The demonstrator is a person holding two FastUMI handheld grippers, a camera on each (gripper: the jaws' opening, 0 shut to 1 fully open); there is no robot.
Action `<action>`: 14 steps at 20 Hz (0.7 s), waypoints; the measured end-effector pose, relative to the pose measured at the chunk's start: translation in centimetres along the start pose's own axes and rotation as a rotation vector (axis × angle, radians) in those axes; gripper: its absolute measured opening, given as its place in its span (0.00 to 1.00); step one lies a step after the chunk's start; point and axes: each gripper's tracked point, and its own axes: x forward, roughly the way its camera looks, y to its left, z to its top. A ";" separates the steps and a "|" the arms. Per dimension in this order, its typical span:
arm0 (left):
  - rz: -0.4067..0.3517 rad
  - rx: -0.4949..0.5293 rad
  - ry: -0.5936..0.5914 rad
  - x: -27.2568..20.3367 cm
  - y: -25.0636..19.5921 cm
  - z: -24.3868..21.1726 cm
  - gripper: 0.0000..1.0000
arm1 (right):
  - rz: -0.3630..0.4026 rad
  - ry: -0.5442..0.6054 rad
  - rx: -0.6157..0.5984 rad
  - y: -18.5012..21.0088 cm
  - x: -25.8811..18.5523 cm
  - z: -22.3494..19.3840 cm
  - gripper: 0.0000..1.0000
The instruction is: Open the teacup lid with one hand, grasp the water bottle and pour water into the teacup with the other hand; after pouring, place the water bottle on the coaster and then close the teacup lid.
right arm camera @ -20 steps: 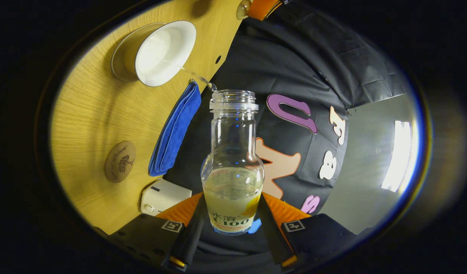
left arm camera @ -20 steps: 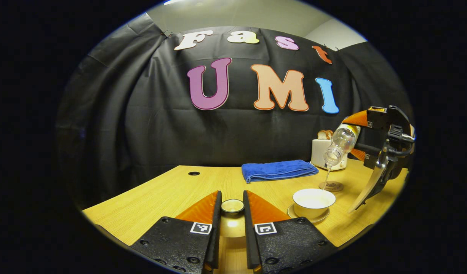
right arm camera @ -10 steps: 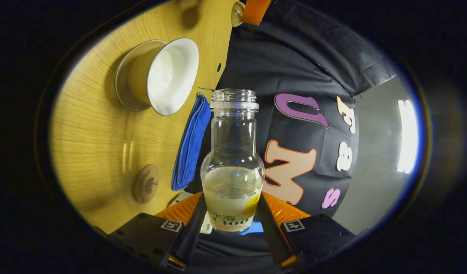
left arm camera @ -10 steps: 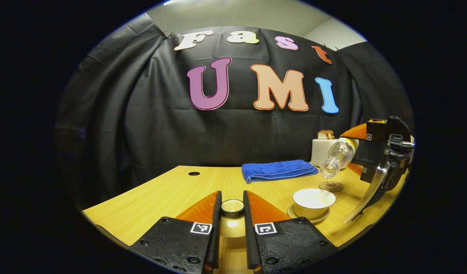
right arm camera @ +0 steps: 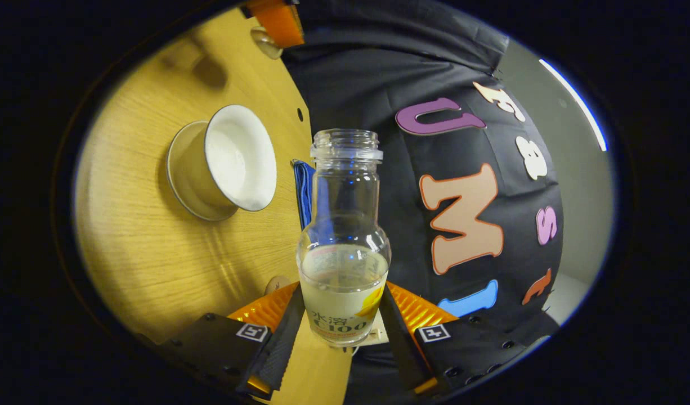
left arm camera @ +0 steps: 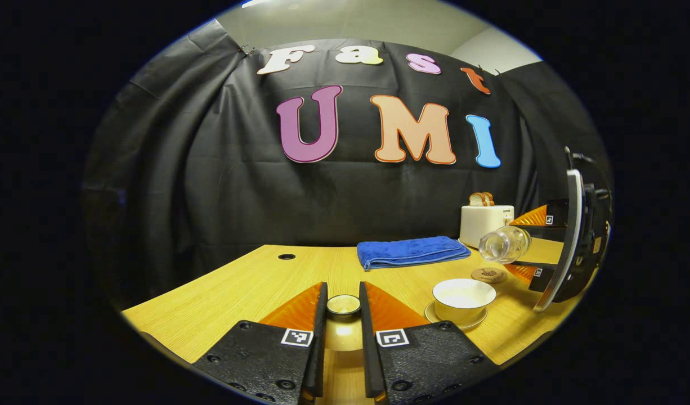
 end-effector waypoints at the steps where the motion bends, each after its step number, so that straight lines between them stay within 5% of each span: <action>1: 0.000 0.000 0.000 0.0 0.0 0.0 0.26 | 0.018 0.010 0.079 0.1 0.0 -0.3 0.83; 14: 0.003 0.000 -0.001 0.1 0.0 0.0 0.26 | 0.034 0.045 0.864 -4.2 2.1 -3.5 0.82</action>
